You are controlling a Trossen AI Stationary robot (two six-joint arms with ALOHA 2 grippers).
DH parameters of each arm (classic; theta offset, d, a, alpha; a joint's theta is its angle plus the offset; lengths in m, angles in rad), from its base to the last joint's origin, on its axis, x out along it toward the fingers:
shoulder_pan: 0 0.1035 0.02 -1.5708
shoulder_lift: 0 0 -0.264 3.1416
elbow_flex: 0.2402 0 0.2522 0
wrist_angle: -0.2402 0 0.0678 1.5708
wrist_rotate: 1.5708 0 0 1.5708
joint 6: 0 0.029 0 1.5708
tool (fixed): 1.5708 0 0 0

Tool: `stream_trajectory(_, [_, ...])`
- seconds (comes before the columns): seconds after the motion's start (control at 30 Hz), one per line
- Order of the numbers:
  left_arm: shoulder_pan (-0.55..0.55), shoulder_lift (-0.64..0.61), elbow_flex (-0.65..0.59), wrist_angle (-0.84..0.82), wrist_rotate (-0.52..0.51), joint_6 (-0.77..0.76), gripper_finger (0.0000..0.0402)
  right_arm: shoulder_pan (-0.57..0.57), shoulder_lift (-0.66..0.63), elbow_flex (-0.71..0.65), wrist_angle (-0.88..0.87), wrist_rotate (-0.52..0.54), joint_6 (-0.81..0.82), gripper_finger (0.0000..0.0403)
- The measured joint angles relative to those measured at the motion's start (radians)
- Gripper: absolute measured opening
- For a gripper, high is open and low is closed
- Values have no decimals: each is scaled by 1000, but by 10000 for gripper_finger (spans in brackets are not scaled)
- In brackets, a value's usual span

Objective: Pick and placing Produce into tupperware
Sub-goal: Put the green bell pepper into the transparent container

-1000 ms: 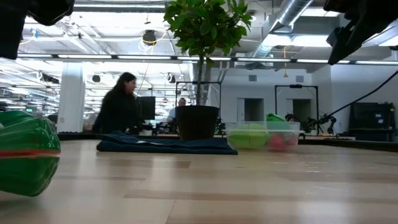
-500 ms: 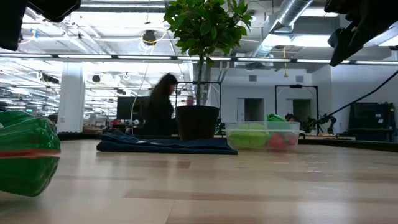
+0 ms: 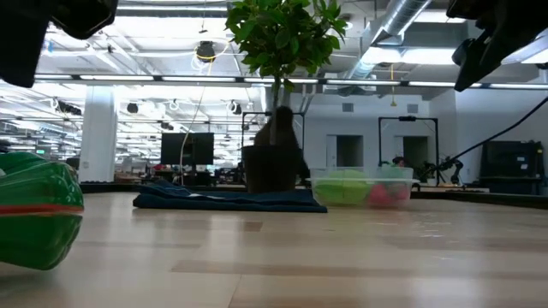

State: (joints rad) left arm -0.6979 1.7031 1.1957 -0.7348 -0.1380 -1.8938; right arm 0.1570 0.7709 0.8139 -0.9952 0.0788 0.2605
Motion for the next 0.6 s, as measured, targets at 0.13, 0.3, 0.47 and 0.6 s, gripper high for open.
stream_trajectory(0.13, [2,0,0,-8,-1,-4,232,0,0,0,0,0,-6,315])
stream_trajectory(0.3, [12,0,0,-18,-23,-8,236,0,0,0,0,0,-7,315])
stream_trajectory(0.47, [21,0,-5,-28,-33,0,236,0,0,0,0,0,-8,315])
stream_trajectory(0.6, [21,0,-5,-39,-31,0,236,0,0,0,-5,0,-10,315])
